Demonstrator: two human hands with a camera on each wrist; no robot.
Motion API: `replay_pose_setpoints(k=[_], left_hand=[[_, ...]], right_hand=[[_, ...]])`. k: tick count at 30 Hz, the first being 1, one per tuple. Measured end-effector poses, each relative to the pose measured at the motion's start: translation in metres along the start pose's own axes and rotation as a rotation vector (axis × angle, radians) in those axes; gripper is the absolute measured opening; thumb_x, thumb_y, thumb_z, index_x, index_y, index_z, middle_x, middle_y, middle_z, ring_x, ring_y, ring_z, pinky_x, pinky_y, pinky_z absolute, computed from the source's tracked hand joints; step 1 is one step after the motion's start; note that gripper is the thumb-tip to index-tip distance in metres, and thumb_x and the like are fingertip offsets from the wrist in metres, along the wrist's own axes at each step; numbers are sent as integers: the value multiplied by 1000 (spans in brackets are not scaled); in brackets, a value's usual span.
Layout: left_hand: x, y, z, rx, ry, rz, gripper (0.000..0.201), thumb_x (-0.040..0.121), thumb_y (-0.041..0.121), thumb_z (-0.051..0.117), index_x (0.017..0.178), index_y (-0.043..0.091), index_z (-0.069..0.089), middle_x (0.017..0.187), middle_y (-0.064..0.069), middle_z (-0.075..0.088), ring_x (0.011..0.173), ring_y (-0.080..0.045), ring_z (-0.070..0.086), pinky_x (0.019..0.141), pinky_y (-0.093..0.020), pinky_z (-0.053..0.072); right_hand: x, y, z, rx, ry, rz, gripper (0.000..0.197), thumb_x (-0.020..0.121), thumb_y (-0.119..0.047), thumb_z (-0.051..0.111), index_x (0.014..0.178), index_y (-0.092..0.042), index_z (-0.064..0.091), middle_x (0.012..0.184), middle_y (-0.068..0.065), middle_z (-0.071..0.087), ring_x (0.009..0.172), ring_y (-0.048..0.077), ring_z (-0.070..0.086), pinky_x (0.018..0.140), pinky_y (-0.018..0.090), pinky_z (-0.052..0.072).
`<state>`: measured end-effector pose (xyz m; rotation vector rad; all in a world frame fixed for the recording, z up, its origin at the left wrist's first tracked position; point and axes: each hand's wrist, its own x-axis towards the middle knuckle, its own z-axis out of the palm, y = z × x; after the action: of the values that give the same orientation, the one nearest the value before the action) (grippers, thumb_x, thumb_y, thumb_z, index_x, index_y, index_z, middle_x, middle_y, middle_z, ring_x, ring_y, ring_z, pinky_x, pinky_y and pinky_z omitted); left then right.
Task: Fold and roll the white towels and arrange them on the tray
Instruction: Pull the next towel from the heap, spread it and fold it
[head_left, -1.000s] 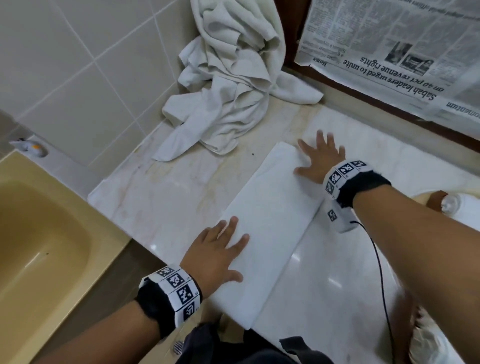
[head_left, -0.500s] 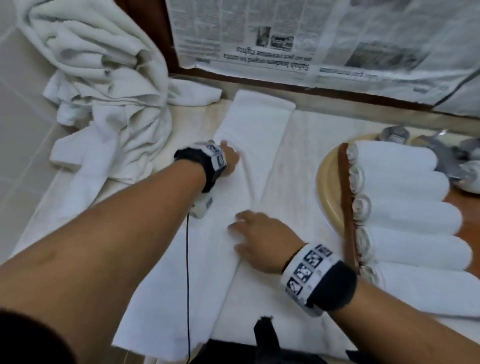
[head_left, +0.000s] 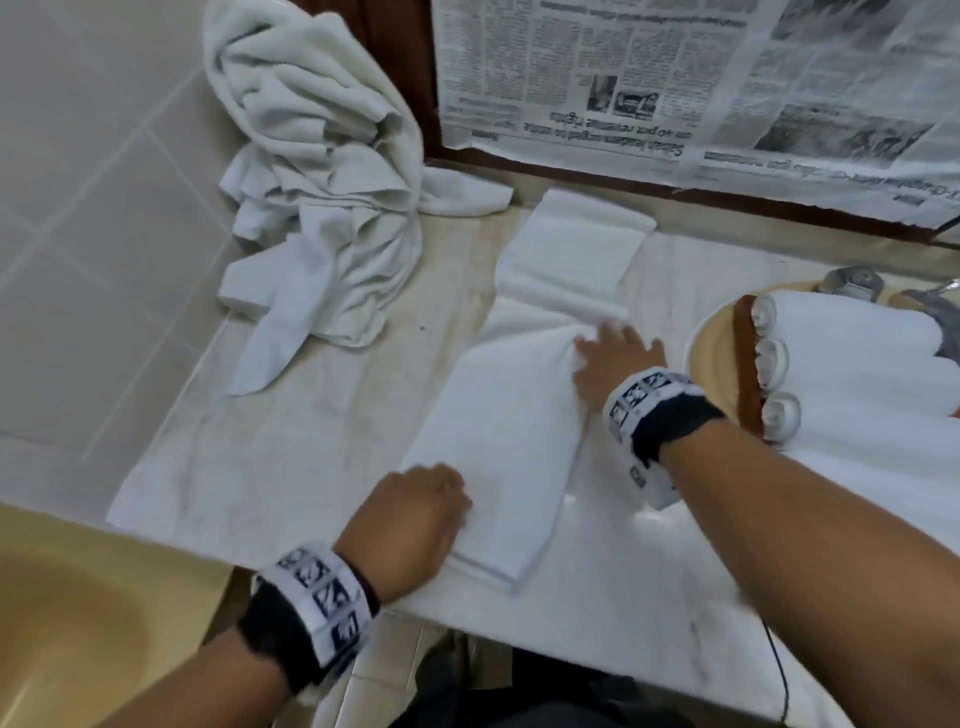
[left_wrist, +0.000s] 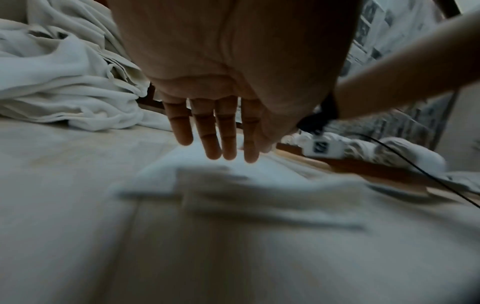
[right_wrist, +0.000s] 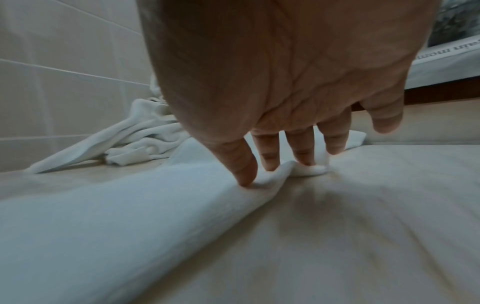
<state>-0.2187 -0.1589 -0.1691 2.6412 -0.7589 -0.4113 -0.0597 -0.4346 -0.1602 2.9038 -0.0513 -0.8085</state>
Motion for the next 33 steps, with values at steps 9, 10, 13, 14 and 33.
replay_pose_setpoints(k=[9,10,13,14,33], left_hand=[[15,0,6,199,-209,-49,66,95,9,38,156,21,19,165,-1,3,148,-23,18,117,-38,21],[23,-1,2,224,-218,-37,65,95,9,39,156,21,19,165,-1,3,148,-24,19,116,-38,23],[37,-4,-3,250,-221,-11,60,98,17,43,155,23,24,165,1,9,145,-24,24,112,-40,30],[38,-5,-3,244,-209,-4,58,99,22,45,154,25,26,164,2,12,145,-24,25,111,-40,31],[-73,7,67,68,244,74,42,69,55,79,102,30,69,114,2,61,98,-26,59,72,-40,51]], right_hand=[[-72,-46,13,362,249,-125,45,97,-37,51,139,-20,51,140,9,45,127,29,46,102,39,42],[-90,-53,22,414,243,-148,41,95,-36,54,133,-20,55,133,8,47,121,29,50,98,38,45],[-137,-64,58,408,100,-204,53,91,-47,58,137,-22,48,133,2,44,121,24,49,98,37,45],[-148,-64,69,380,77,-196,63,89,-54,59,142,-23,43,135,0,41,122,22,47,98,38,46],[-243,-78,159,489,161,-146,25,101,-39,45,122,-26,48,165,-1,13,152,24,10,121,54,12]])
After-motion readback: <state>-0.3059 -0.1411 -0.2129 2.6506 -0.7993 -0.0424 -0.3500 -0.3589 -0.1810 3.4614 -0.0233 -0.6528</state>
